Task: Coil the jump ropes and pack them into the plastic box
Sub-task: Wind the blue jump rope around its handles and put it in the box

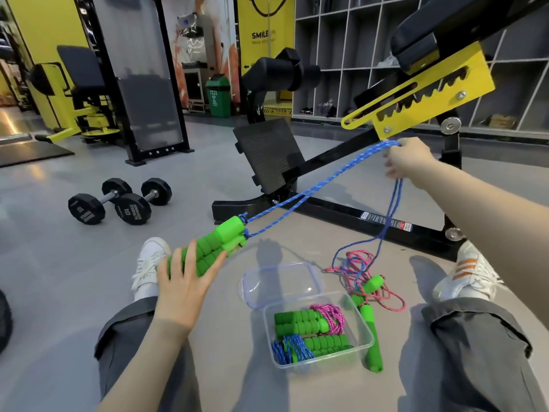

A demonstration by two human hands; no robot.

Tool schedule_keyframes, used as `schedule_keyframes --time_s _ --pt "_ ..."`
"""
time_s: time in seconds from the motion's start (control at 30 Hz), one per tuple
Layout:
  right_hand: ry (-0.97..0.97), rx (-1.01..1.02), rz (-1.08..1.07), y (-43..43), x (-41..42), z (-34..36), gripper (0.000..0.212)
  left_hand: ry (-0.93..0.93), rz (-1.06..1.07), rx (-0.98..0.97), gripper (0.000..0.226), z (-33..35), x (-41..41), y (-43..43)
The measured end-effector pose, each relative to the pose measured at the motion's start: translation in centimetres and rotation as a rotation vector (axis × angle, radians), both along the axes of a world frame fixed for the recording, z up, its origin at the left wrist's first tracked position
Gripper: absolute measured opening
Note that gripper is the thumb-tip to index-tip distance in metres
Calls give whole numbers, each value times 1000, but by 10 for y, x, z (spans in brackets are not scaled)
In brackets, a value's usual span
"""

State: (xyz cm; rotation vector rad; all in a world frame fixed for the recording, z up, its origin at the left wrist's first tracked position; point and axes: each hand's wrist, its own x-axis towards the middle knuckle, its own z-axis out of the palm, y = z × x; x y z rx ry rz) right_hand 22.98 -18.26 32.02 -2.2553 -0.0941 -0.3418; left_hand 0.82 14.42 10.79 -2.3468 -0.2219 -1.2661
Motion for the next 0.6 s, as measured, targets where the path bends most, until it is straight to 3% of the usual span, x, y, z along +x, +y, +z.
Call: schedule_keyframes --time_s 0.3,0.4,0.53,0.6 --pt "-791 -388 500 41 -35 97 35 -58 -47 17 72 40 19 -21" --pt "-873 -418 533 50 -44 121 34 -96 -44 19 77 46 25 -21" --pt "-699 -545 486 49 -39 111 24 -94 -38 -4 87 51 22 -22" --pt "-772 -525 450 42 -38 103 19 -92 -41 -9 86 52 19 -22"
